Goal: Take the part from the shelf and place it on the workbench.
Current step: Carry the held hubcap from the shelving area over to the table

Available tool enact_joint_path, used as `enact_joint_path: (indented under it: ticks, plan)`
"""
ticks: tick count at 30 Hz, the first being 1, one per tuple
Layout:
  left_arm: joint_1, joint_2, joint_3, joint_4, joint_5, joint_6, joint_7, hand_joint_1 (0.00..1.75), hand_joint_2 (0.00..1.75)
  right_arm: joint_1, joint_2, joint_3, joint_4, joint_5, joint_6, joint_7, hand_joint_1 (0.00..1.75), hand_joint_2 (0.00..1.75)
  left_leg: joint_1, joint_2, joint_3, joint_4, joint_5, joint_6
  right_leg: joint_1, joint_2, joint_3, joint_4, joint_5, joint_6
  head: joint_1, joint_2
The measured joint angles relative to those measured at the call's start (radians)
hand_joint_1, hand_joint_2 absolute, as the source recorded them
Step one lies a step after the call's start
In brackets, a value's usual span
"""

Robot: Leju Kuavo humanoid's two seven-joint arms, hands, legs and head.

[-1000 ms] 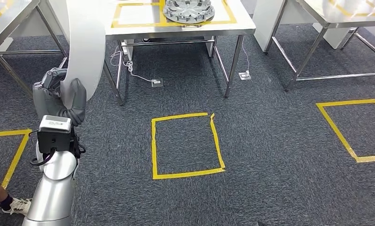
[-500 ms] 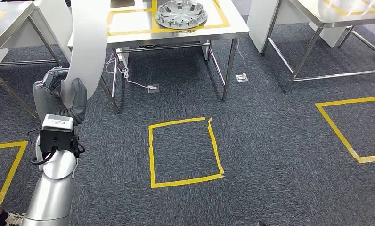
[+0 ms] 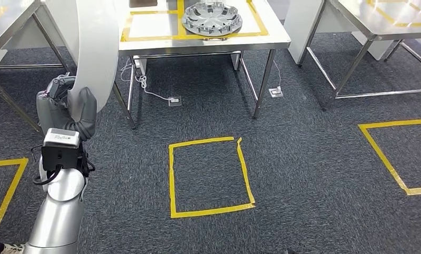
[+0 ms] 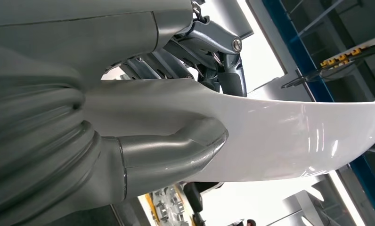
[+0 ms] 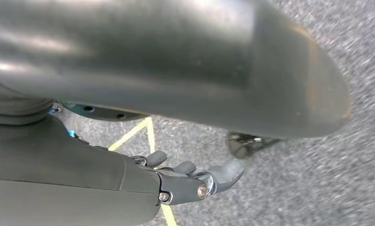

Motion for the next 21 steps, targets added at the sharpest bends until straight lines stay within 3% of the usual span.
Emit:
enact_joint_path:
  ticks: [2, 5, 7, 10, 12, 13, 16, 17, 18, 21]
  plan:
    - [0.020, 0.005, 0.000, -0.012, 0.000, 0.000, -0.004, 1.75, 1.75, 0.002, 0.000, 0.000, 0.001, 0.006, 0.002, 0.003, 0.00, 0.00, -0.001, -0.001, 0.019, -0.006, -0.019, -0.010, 0.007, 0.000, 0.032, -0.095, 0.056, -0.012, 0.000, 0.000]
    - [0.060, 0.018, 0.000, -0.049, 0.005, 0.004, -0.013, 1.75, 1.75, 0.005, 0.000, 0.000, 0.001, 0.017, 0.011, 0.000, 0.00, 0.00, -0.002, -0.002, 0.047, -0.012, -0.023, -0.033, 0.010, 0.002, 0.063, -0.122, 0.052, -0.032, 0.000, 0.000]
    - [0.077, 0.029, 0.001, -0.076, 0.009, 0.007, -0.018, 1.75, 1.75, 0.006, 0.000, 0.001, 0.001, 0.022, 0.018, -0.005, 0.00, 0.00, -0.002, 0.001, 0.042, 0.031, -0.030, -0.041, 0.006, 0.002, 0.094, -0.131, 0.049, -0.048, -0.002, 0.000]
    - [0.104, 0.043, 0.003, -0.106, 0.012, 0.006, -0.017, 1.75, 1.75, 0.002, 0.000, 0.001, 0.000, 0.027, 0.023, -0.006, 0.00, 0.00, -0.002, 0.003, -0.065, 0.201, -0.089, -0.050, 0.006, 0.001, 0.126, -0.133, 0.026, -0.059, -0.005, 0.000]
    - [0.129, 0.051, 0.006, -0.121, 0.008, 0.006, -0.016, 1.75, 1.75, 0.002, 0.000, 0.002, 0.001, 0.032, 0.021, 0.000, 0.00, 0.00, -0.002, 0.003, -0.130, 0.254, -0.115, -0.054, 0.006, 0.004, 0.145, -0.133, 0.008, -0.060, -0.005, 0.000]
    - [0.137, 0.054, 0.007, -0.128, 0.005, 0.006, -0.015, 1.75, 1.75, 0.003, 0.000, 0.002, 0.001, 0.034, 0.020, 0.002, 0.00, 0.00, -0.002, 0.003, -0.142, 0.236, -0.099, -0.053, 0.006, 0.005, 0.157, -0.133, -0.002, -0.059, -0.006, 0.000]
    - [0.152, 0.061, 0.017, -0.150, -0.006, 0.006, -0.014, 1.75, 1.75, 0.004, 0.000, 0.003, 0.001, 0.039, 0.018, 0.008, 0.00, 0.00, -0.005, 0.006, -0.114, 0.065, 0.041, -0.041, 0.008, 0.007, 0.191, -0.132, -0.032, -0.052, -0.006, 0.000]
    - [0.161, 0.062, 0.022, -0.159, -0.010, 0.005, -0.014, 1.75, 1.75, 0.002, 0.000, 0.004, 0.001, 0.041, 0.018, 0.010, 0.00, 0.00, -0.007, 0.007, -0.103, 0.022, 0.068, -0.034, 0.009, 0.008, 0.198, -0.133, -0.041, -0.047, -0.006, 0.000]
    - [0.169, 0.063, 0.028, -0.167, -0.015, 0.004, -0.013, 1.75, 1.75, 0.001, 0.000, 0.005, 0.001, 0.043, 0.018, 0.013, 0.00, 0.00, -0.009, 0.008, -0.097, -0.004, 0.083, -0.027, 0.010, 0.009, 0.205, -0.131, -0.047, -0.041, -0.006, 0.000]
    - [0.184, 0.063, 0.040, -0.190, -0.032, -0.002, -0.010, 1.75, 1.75, -0.001, 0.000, 0.008, 0.001, 0.050, 0.019, 0.017, 0.00, 0.00, -0.006, 0.005, -0.076, -0.017, 0.081, -0.006, 0.012, 0.010, 0.214, -0.109, -0.050, -0.023, -0.006, 0.000]
